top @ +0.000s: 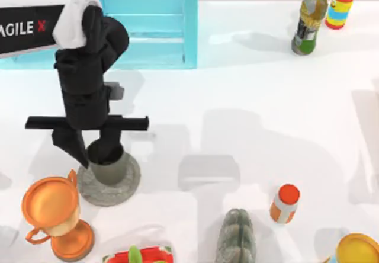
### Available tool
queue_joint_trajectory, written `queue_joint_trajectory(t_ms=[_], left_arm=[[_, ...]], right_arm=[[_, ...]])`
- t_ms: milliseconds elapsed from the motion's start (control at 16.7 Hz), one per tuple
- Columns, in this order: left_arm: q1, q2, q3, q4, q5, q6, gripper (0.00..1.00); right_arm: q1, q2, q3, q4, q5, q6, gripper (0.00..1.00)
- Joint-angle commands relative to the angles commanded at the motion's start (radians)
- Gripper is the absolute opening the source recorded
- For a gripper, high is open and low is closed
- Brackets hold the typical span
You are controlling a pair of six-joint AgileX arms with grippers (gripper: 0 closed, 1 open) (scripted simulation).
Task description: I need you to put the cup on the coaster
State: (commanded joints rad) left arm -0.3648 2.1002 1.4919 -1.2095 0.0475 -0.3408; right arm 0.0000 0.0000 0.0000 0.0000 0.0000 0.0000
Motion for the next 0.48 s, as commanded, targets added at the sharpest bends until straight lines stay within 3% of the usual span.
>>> queue_joint_trajectory(t_ms=[360, 480], left_arm=[[0.000, 0.000, 0.000, 0.000, 0.000, 0.000, 0.98], [0.000, 0.000, 0.000, 0.000, 0.000, 0.000, 1.00]], right_arm=[[0.000, 0.000, 0.000, 0.000, 0.000, 0.000, 1.00], [0.000, 0.000, 0.000, 0.000, 0.000, 0.000, 1.00]])
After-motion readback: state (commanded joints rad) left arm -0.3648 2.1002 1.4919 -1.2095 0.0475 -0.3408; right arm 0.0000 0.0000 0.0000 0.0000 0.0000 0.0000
